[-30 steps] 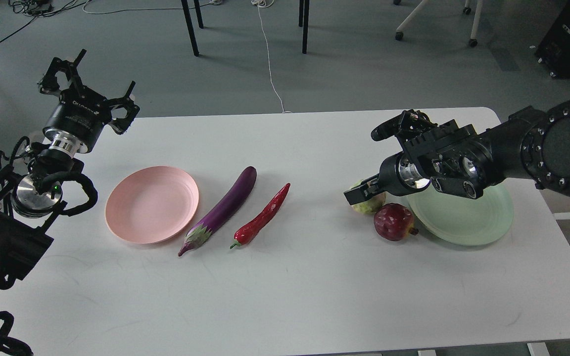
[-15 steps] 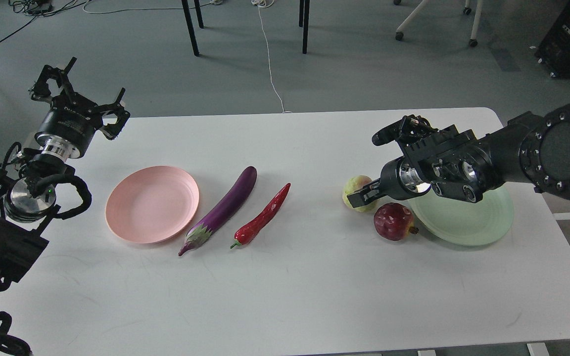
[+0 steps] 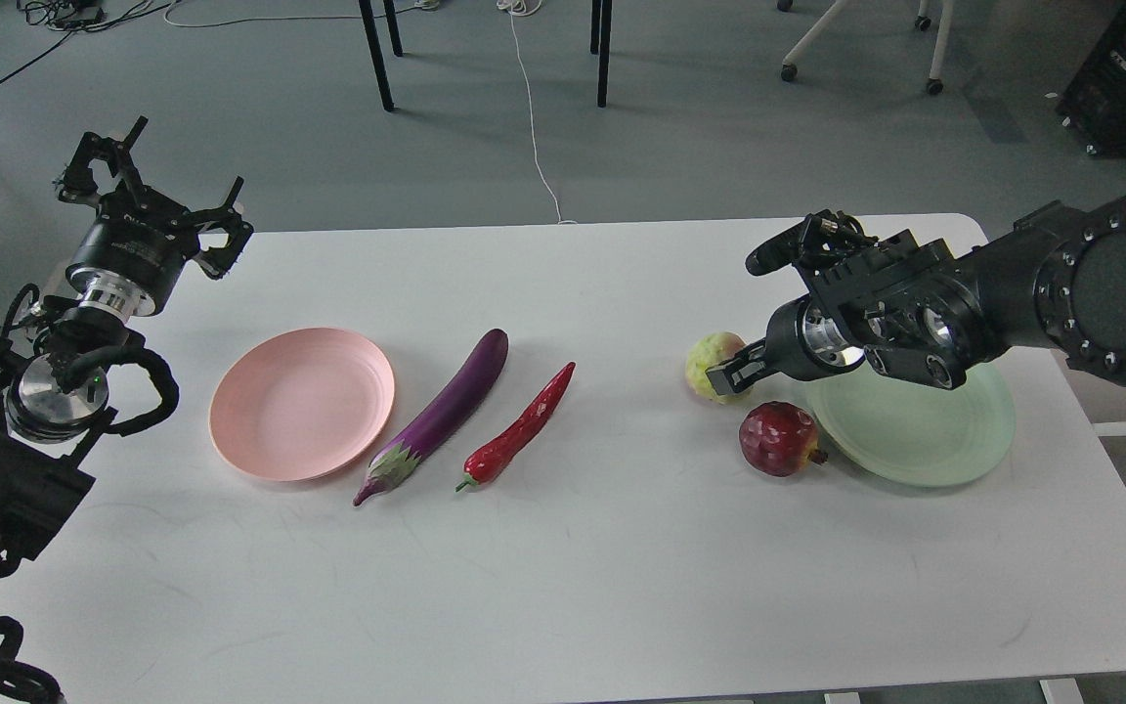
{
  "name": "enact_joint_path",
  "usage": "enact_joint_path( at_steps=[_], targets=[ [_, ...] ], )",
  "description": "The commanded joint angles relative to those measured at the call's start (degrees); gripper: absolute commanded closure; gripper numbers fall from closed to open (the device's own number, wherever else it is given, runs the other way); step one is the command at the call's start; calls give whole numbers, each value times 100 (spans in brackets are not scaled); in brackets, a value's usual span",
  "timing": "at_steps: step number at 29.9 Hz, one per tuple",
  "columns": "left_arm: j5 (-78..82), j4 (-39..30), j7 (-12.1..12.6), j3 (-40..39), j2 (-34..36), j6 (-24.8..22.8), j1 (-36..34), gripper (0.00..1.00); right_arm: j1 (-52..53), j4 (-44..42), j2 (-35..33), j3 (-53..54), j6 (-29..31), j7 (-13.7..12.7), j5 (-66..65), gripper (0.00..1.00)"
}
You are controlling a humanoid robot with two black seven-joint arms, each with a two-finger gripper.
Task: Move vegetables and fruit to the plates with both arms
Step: 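Reach the right gripper down to the pale peach beside the green plate, then lift the peach with the right gripper and set it on the green plate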
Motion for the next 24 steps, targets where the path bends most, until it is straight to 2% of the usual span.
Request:
enact_joint_path(
  at_steps=[1,10,17,24],
  targets=[
    [0,13,1,-8,0,1,-1,2,32,13,0,-5,4,-4,-4,62],
    [0,13,1,0,9,1,-36,2,471,75,-255,3,4,5,32,63],
    [-9,13,1,0,62,1,-36,2,840,425,-1001,-14,4,5,-47,63],
    [-9,13,1,0,44,1,-36,2,665,532,-1924,3,4,5,-434,62]
  ],
)
